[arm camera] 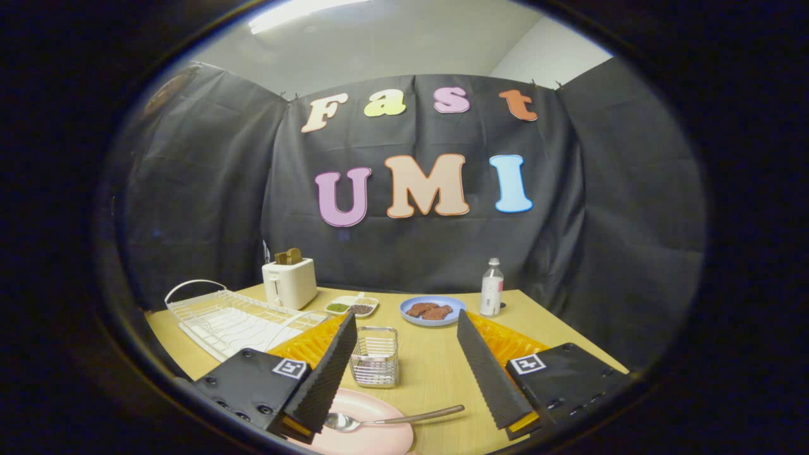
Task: Take the plate from the dish rack, then take the spoon from the basket and place it into the plate.
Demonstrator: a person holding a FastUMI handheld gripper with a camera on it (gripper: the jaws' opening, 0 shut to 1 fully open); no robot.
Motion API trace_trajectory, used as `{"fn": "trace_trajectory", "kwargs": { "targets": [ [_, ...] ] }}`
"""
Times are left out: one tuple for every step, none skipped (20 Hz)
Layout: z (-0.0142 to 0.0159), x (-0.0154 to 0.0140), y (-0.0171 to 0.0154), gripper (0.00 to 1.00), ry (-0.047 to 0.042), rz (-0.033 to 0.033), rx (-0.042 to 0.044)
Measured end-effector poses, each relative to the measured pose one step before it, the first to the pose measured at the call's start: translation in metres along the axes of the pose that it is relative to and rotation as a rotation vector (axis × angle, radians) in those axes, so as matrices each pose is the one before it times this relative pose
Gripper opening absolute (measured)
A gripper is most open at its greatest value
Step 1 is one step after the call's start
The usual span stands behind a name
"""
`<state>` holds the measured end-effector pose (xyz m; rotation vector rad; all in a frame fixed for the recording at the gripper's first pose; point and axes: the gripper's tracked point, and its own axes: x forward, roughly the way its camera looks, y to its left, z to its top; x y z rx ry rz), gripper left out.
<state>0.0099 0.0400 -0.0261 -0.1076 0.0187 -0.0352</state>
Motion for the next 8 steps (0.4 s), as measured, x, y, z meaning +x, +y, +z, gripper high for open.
{"fn": "trace_trajectory", "kwargs": {
  "targets": [
    [-0.00023, 0.00021, -0.00029, 1.00, 0.00178, -0.00481, -0.00124],
    [-0.00044, 0.00047, -0.00013, 1.00, 0.00022, -0.00434, -0.00395],
    [0.00056, -0.00058, 0.00071, 1.00, -0.00087, -0.00053, -0.00483],
    [-0.00027, -0.00119, 0.00261, 1.00, 0.00036, 0.00210, -0.00471],
    [0.00008, -0.00076, 0.00218, 1.00, 0.00163, 0.00461, -0.00371],
    [0.00022, -0.00023, 0.00281, 1.00, 0.00000, 0.00414, -0.00273],
    [0.00049, -0.00046, 0.00187, 1.00, -0.00063, 0.00298, -0.00196],
    [-0.00012, 0.00048, 0.00101, 1.00, 0.00109, 0.00264, -0.00239]
  ]
}}
